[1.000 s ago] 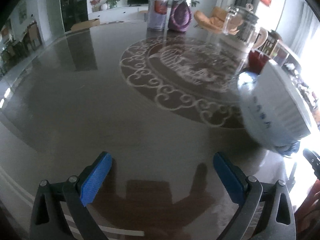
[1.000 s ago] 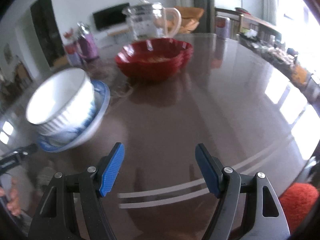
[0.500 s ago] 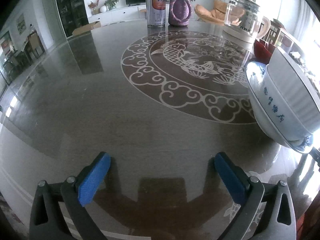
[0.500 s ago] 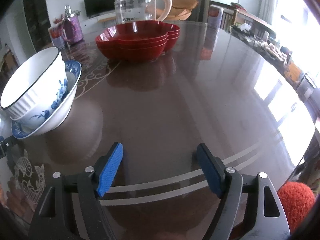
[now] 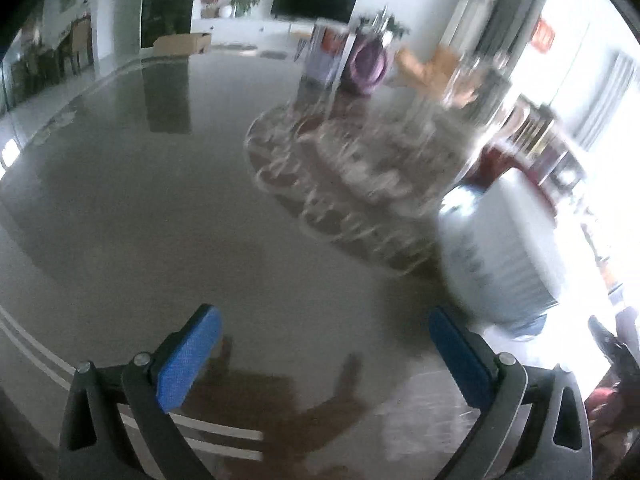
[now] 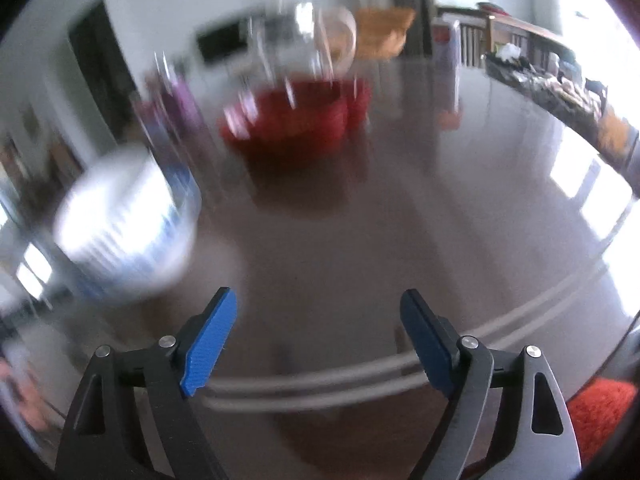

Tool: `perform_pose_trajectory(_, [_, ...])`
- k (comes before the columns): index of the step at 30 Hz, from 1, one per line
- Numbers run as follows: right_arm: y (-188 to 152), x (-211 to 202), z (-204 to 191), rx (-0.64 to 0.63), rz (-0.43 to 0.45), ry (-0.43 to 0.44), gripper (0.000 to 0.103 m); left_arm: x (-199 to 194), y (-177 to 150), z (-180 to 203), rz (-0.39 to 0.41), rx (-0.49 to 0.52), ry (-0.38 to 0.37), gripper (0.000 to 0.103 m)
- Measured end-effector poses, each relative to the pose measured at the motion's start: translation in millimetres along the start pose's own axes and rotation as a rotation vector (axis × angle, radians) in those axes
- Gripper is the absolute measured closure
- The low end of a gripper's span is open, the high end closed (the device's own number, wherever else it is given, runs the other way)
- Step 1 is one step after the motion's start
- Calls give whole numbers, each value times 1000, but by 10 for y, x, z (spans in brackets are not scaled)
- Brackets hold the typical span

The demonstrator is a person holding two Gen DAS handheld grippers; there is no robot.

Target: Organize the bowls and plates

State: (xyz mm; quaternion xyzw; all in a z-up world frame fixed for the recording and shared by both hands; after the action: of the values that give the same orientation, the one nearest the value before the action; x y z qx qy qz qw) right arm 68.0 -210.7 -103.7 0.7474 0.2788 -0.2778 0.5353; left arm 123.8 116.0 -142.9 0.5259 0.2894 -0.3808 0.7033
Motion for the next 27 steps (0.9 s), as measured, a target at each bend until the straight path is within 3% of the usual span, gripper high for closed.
perform_pose_trajectory(2, [98,-6,-107,-4,14,66,17,-2,78,104,5,3,-49,1])
perform_pose_trajectory(5, [204,188,-261,14,-44,182,17,105,206,266,-13,16,-107,13])
perform_pose_trajectory(8, [262,352,-305,65,-71,224,23,243,287,369,-37,24,-127,24])
perform_pose_trajectory(12, [278,563,-313,96,-139,277,58,388,322,422,-71,28,-163,30])
perform_pose_trajectory(13, [272,620,-294,111,-158,289,61,418,329,432,-76,33,-164,32])
perform_pose_trajectory(17, [279,746,-233,162,-181,353,62,547,309,468,-102,44,-172,42])
perform_pose_trajectory(19, [287,822,-260,164,-206,372,62,605,298,471,-110,49,-168,43])
perform_pose_trajectory(22, [287,921,-340,143,-233,367,63,642,287,469,-98,43,-192,47])
perform_pose_trajectory(25, [310,985,-348,157,-234,379,71,630,282,498,-84,51,-237,67])
perform_pose_trajectory(27, [333,1023,-356,173,-239,396,77,607,282,583,-70,78,-244,87])
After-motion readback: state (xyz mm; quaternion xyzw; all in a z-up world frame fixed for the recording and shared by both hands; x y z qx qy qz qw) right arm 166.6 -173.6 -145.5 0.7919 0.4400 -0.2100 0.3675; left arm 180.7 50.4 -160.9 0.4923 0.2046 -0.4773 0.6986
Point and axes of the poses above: each gripper's, at about its wrist camera, not at the fingertips, and x roughly the way its jaws point, z to its right, y to its top, the point moved 2 cm from there along x, roughly the way its jaws point, and after that the axes turned 5 degrees about -z, right-handed, at the moved point
